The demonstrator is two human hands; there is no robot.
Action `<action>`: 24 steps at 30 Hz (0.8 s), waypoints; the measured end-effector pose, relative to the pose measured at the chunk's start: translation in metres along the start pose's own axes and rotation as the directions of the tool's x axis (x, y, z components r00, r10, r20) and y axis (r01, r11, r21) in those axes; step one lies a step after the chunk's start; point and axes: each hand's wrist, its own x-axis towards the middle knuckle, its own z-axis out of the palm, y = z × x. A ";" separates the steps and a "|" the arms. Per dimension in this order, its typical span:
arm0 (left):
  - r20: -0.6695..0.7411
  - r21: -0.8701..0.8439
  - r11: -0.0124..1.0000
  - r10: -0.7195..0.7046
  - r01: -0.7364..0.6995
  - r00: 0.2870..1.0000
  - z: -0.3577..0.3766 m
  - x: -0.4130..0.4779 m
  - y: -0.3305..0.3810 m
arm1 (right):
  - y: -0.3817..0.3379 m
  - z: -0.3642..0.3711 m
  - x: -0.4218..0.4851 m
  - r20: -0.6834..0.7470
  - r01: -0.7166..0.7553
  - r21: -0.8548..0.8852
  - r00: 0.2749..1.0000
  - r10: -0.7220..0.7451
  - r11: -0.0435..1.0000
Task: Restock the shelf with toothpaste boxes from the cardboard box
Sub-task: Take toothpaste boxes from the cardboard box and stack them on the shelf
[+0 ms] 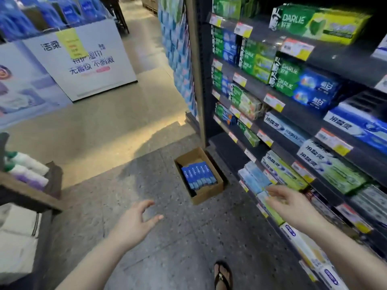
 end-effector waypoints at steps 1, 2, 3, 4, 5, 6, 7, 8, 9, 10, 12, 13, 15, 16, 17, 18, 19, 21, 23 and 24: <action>-0.018 0.004 1.000 -0.004 0.004 1.000 -0.009 0.020 0.001 | -0.012 0.003 0.022 0.020 0.007 0.017 1.000 -0.007 1.000; -0.035 0.008 1.000 -0.011 0.011 0.999 -0.017 0.038 0.002 | -0.024 0.007 0.042 0.038 0.006 0.033 0.999 -0.007 0.999; -0.049 0.005 1.000 -0.019 0.019 0.999 -0.025 0.054 0.002 | -0.035 0.011 0.060 0.050 0.005 0.036 0.999 -0.006 0.999; -0.056 -0.005 1.000 -0.026 0.026 0.998 -0.031 0.068 0.000 | -0.046 0.017 0.077 0.061 0.009 0.033 0.998 -0.011 0.999; -0.058 -0.015 0.999 -0.031 0.030 0.998 -0.036 0.081 -0.003 | -0.057 0.022 0.092 0.073 0.018 0.026 0.997 -0.020 0.999; -0.052 -0.017 0.999 -0.034 0.033 0.998 -0.041 0.093 -0.007 | -0.067 0.027 0.106 0.087 0.025 0.020 0.996 -0.027 0.999; -0.041 -0.012 0.999 -0.039 0.038 0.998 -0.045 0.106 -0.012 | -0.076 0.034 0.120 0.101 0.030 0.019 0.994 -0.031 0.999; -0.027 -0.008 0.999 -0.042 0.042 0.999 -0.050 0.119 -0.018 | -0.084 0.041 0.133 0.115 0.026 0.018 0.993 -0.028 0.999; -0.012 -0.007 0.999 -0.049 0.049 0.999 -0.053 0.133 -0.027 | -0.092 0.049 0.146 0.128 0.015 0.019 0.992 -0.017 1.000; 0.005 -0.006 0.998 -0.056 0.056 0.998 -0.056 0.147 -0.036 | -0.097 0.058 0.158 0.134 -0.001 0.020 0.991 -0.002 1.000; 0.050 0.007 0.998 -0.056 0.056 0.997 -0.062 0.174 -0.055 | -0.106 0.074 0.180 0.128 -0.042 0.008 0.991 0.040 0.999; 0.076 0.015 0.999 -0.046 0.045 0.996 -0.064 0.190 -0.067 | -0.108 0.083 0.190 0.124 -0.069 0.000 0.990 0.069 0.998; 0.131 0.036 0.999 -0.016 0.011 0.991 -0.073 0.225 -0.091 | -0.113 0.101 0.208 0.120 -0.147 0.004 0.982 0.145 0.989; 0.160 0.051 0.999 -0.001 -0.008 0.987 -0.080 0.244 -0.102 | -0.116 0.111 0.214 0.116 -0.193 0.008 0.975 0.190 0.981; 0.193 0.066 0.997 0.012 -0.025 0.981 -0.088 0.264 -0.114 | -0.119 0.121 0.219 0.107 -0.236 0.006 0.966 0.234 0.972; 0.226 0.084 0.995 0.025 -0.045 0.974 -0.096 0.285 -0.126 | -0.123 0.133 0.224 0.094 -0.280 -0.005 0.955 0.280 0.960; 0.262 0.104 0.993 0.034 -0.063 0.965 -0.104 0.305 -0.136 | -0.127 0.145 0.229 0.077 -0.318 -0.014 0.945 0.318 0.948; 0.317 0.160 0.980 0.064 -0.120 0.946 -0.117 0.348 -0.154 | -0.136 0.171 0.241 0.036 -0.378 0.014 0.925 0.377 0.926; 0.348 0.220 0.957 0.107 -0.191 0.932 -0.123 0.394 -0.163 | -0.142 0.197 0.253 0.013 -0.418 0.052 0.908 0.418 0.907; 0.360 0.241 0.942 0.136 -0.233 0.923 -0.123 0.415 -0.163 | -0.145 0.208 0.258 0.019 -0.437 0.057 0.899 0.437 0.898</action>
